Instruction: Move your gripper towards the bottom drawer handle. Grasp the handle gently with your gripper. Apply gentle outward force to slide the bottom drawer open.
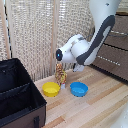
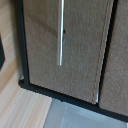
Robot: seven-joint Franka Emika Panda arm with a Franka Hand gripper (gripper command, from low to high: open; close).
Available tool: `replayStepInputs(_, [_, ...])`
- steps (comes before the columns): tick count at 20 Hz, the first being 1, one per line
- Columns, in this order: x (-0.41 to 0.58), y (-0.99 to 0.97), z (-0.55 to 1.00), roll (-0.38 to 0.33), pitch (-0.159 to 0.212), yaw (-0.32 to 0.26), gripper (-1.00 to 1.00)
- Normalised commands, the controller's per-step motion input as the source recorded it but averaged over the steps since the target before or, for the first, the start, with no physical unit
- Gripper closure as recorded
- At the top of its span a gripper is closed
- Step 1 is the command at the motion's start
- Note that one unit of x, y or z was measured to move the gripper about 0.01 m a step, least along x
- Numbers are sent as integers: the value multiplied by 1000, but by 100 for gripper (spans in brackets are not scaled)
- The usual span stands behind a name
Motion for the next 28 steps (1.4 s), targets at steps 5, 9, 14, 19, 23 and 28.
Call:
replayStepInputs(5, [-297, -530, -296, -121, -56, 45, -100])
replayStepInputs(9, [-174, -678, -65, -144, -55, 35, -100])
replayStepInputs(14, [-35, -794, 103, -164, -47, 13, -100])
replayStepInputs(19, [11, -738, 3, -59, -13, 5, -100])
replayStepInputs(23, [294, -554, -197, 46, 100, 0, -100])
replayStepInputs(28, [192, -245, -138, 43, 122, -1, 100])
